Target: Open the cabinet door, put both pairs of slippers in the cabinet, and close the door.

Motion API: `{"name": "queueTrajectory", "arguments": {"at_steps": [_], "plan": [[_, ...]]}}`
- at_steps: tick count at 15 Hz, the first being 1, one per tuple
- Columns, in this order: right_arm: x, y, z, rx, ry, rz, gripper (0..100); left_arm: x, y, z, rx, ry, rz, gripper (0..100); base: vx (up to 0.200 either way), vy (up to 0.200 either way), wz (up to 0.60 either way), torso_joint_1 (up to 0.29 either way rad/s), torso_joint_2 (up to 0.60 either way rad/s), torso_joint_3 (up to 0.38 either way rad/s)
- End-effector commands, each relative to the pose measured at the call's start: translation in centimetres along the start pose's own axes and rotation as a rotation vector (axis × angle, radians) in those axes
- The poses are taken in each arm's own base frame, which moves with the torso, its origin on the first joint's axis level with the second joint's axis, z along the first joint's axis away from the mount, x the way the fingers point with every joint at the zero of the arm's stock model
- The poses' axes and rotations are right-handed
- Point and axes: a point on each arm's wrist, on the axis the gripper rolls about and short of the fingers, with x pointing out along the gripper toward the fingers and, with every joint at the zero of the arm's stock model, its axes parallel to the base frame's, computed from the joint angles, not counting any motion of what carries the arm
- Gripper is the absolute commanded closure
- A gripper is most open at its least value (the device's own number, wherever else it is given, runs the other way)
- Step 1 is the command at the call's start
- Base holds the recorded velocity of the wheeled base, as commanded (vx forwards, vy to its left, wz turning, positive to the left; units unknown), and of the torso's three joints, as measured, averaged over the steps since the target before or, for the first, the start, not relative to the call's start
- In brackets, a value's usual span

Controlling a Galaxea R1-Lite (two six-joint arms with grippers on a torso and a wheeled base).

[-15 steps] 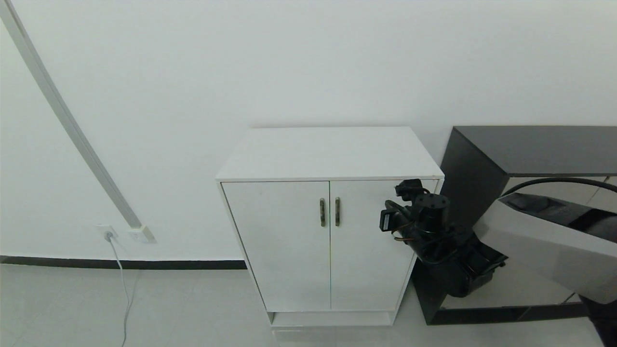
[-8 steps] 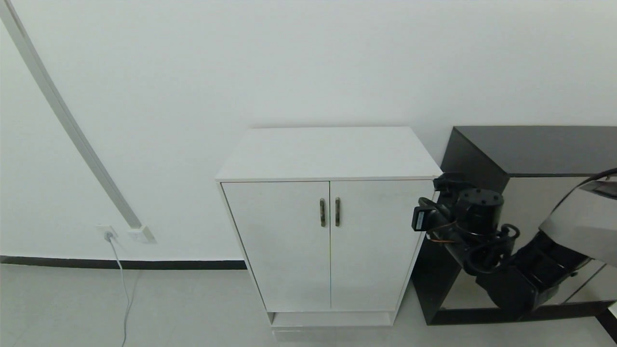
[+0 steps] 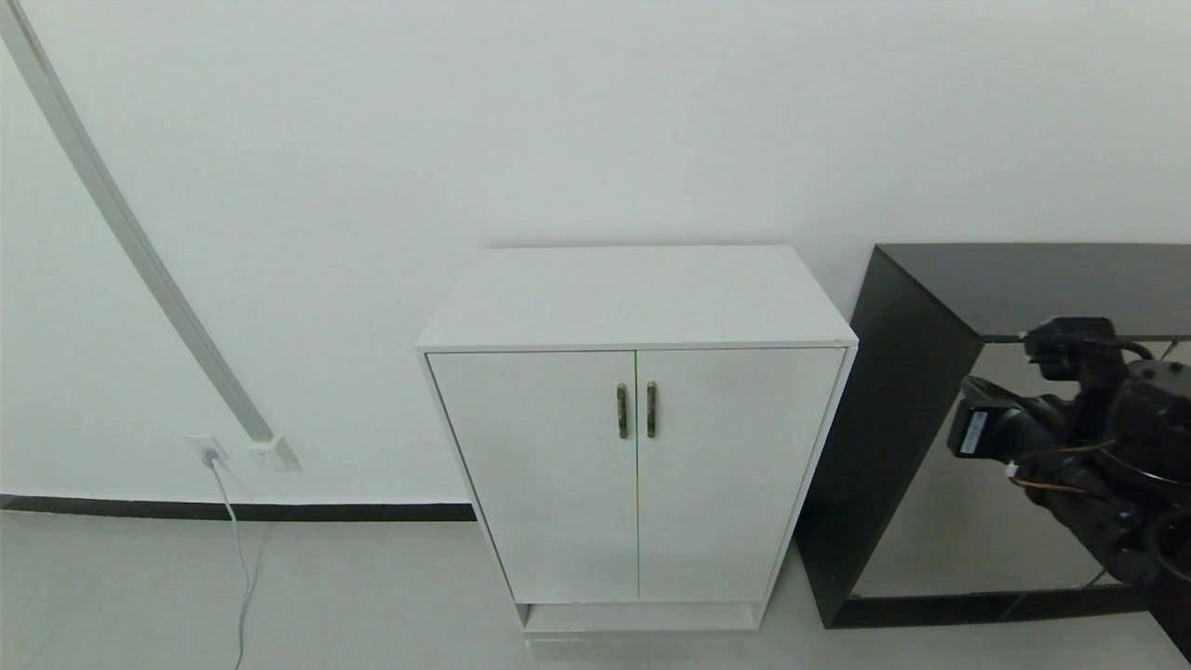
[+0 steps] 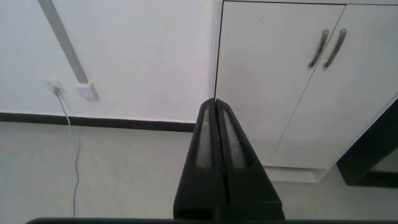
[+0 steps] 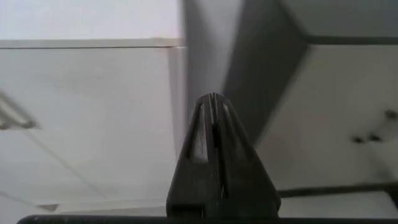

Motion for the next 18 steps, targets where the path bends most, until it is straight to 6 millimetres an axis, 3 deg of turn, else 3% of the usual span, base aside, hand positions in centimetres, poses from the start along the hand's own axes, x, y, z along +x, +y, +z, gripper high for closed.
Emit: {"name": "queueTrajectory", "arguments": {"at_steps": [1, 6, 10, 15, 18], "plan": [[-4.6, -3.7, 1.6, -0.012, -0.058, -0.084, 100, 0.0, 0.0, 0.0, 0.000, 0.002, 0.001, 100, 0.000, 0.000, 0.00, 0.000, 0.00, 0.000], [-12.1, -6.5, 3.2, -0.030, -0.029, -0.085, 100, 0.0, 0.0, 0.0, 0.000, 0.002, 0.001, 100, 0.000, 0.000, 0.00, 0.000, 0.00, 0.000], [-17.1, -7.7, 2.3, -0.047, 0.040, -0.043, 100, 0.0, 0.0, 0.0, -0.002, 0.002, 0.001, 100, 0.000, 0.000, 0.00, 0.000, 0.00, 0.000], [-20.8, -8.4, -0.9, -0.054, 0.164, 0.070, 100, 0.0, 0.0, 0.0, -0.002, 0.002, 0.001, 100, 0.000, 0.000, 0.00, 0.000, 0.00, 0.000], [-21.6, -8.5, -2.8, -0.057, 0.186, 0.131, 100, 0.0, 0.0, 0.0, -0.002, 0.002, 0.001, 100, 0.000, 0.000, 0.00, 0.000, 0.00, 0.000]]}}
